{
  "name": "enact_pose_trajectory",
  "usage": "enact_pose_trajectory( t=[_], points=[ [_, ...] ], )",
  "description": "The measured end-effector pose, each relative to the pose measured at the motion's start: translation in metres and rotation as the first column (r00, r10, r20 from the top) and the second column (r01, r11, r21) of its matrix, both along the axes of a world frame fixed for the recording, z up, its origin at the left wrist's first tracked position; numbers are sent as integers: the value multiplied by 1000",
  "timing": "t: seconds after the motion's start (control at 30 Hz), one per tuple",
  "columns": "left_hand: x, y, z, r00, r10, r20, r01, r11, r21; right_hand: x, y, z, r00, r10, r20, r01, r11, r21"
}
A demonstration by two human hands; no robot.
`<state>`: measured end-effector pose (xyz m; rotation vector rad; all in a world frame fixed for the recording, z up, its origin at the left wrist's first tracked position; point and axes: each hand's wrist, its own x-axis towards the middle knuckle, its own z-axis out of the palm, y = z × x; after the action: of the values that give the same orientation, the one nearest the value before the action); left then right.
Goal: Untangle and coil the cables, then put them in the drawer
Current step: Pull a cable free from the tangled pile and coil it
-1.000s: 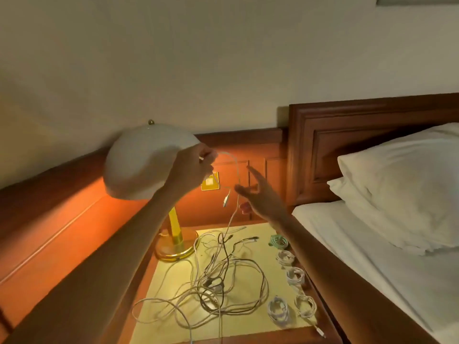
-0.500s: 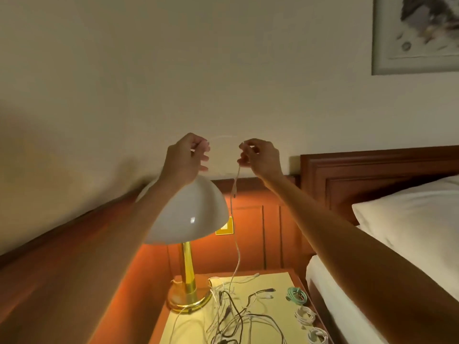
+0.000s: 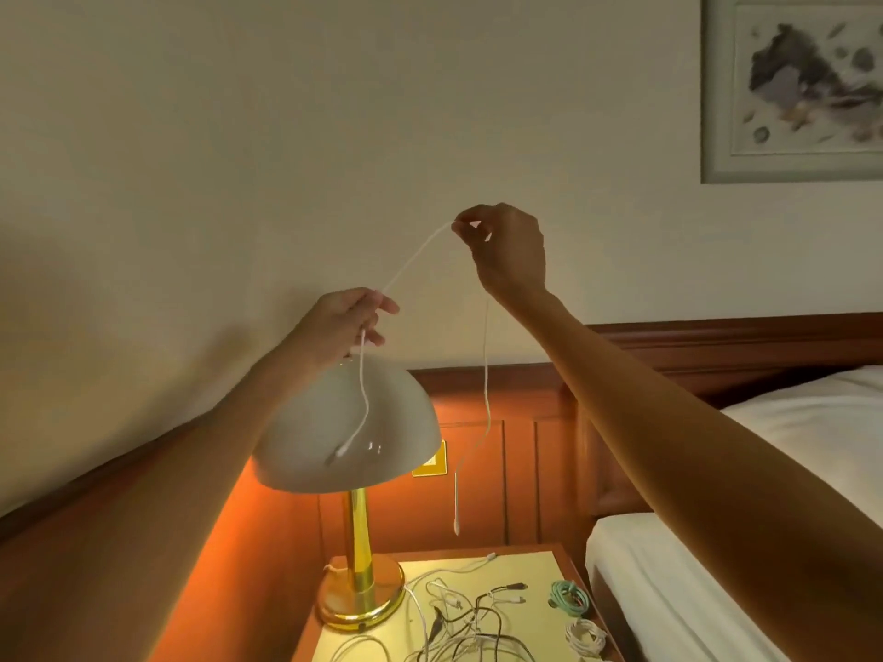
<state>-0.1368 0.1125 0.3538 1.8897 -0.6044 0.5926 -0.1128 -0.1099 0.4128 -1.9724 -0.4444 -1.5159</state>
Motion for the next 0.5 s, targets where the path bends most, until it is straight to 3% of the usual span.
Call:
enact_pose_trajectory(
  t=[0.07,0.13,0.2,0.3,0.4,0.5],
  points=[
    [-24,-2,13,982,-185,-47,171,960,-223,-22,2,10,993,-99,70,100,995,-3],
    [-49,-4,27,975,-221,20,218,943,-252,-51,4,21,973,-156,172,152,988,35],
    [-66,0,33,955,-296,5,291,936,-199,-82,2,31,974,-153,168,144,988,64],
    [-79,10,20,928,-348,-136,341,937,-71,-111,-10,27,973,-162,-163,152,986,-73],
    [-87,14,-3,926,-348,-148,329,934,-137,-134,-15,2,864,-226,-451,63,935,-348],
    [-99,5,-16,921,-366,-135,338,921,-193,-150,-5,-28,779,35,-626,-252,932,-260]
  ],
)
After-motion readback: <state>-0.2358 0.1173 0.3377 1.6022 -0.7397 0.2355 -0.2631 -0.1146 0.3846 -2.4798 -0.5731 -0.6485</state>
